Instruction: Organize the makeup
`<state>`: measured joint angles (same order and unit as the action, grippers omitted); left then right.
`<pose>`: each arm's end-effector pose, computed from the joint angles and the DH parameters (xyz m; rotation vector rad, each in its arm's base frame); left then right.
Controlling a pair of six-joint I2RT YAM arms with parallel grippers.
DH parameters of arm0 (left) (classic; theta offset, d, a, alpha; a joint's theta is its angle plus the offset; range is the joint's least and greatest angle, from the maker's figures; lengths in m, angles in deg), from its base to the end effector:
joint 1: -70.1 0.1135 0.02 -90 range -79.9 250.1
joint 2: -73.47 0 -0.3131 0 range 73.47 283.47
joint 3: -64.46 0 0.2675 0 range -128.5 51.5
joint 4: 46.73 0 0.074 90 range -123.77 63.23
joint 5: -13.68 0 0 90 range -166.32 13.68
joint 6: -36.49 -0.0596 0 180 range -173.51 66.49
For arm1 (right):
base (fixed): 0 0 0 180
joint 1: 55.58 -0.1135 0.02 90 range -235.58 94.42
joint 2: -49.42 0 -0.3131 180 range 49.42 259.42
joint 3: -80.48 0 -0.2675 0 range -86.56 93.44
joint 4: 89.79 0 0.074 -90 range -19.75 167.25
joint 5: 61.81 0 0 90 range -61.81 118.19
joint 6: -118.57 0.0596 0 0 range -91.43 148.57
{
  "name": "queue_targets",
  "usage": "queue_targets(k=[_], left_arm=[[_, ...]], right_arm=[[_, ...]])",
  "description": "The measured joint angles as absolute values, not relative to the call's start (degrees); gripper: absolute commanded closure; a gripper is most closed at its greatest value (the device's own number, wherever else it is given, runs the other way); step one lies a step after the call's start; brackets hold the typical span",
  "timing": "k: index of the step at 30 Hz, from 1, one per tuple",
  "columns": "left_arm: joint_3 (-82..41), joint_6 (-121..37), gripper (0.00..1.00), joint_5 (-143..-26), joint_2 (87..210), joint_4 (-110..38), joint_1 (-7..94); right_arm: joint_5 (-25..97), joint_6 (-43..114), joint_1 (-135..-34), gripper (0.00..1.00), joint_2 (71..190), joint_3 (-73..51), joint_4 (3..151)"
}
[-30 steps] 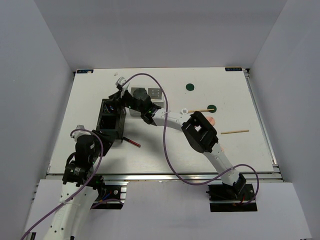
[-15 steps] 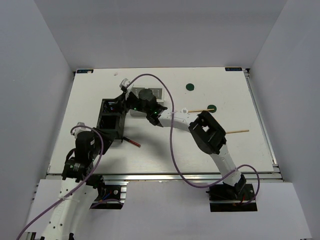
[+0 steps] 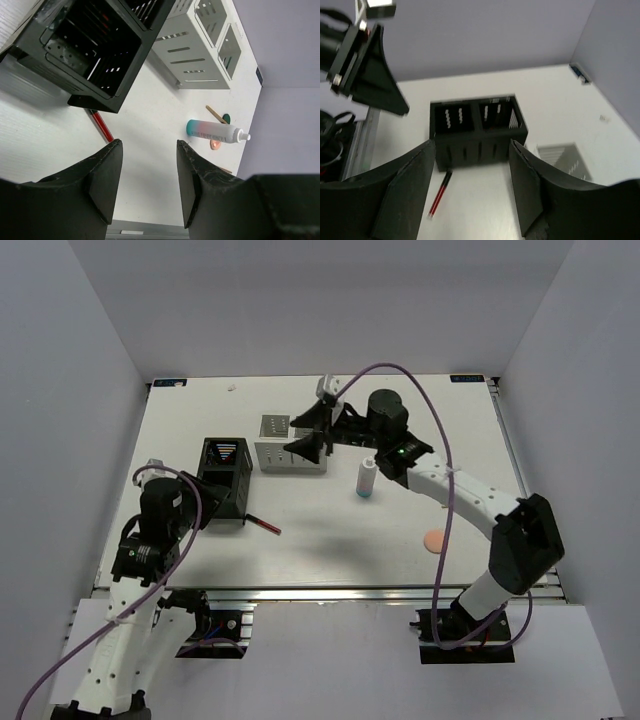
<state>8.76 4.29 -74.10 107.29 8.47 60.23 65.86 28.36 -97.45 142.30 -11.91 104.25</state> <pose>0.1183 -0.0182 0.3141 -0.9239 2.0213 -0.6316 0.2898 0.3087 0.4201 -1.0444 1.1306 1.0490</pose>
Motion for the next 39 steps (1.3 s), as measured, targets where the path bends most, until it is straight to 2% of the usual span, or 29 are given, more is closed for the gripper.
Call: queue_targets(k=[5,10,18,24,30,39], left_arm=[[5.7,3.3,0.42,-74.0,111.9,9.9,58.5],[3.7,3.2,0.41,-70.6,115.0,11.1,51.8],[-0.8,8.0,0.36,-56.4,125.2,12.7,27.1],[-5.0,15.0,0.35,-44.0,136.4,17.7,12.4],[-9.9,24.1,0.34,-33.7,149.7,23.4,8.2],[-10.2,30.0,0.34,-26.2,159.6,27.2,8.6]], right_arm=[[67.9,25.3,-91.9,0.32,135.5,-19.0,92.8],[70.0,18.9,-85.9,0.32,127.2,-20.5,76.1],[64.6,11.8,-81.0,0.33,105.4,-28.5,59.8],[56.2,10.5,-79.2,0.39,100.3,-32.8,49.9],[52.2,10.6,-76.2,0.42,98.3,-33.3,47.1],[54.5,10.6,-69.0,0.42,97.9,-36.6,47.1]])
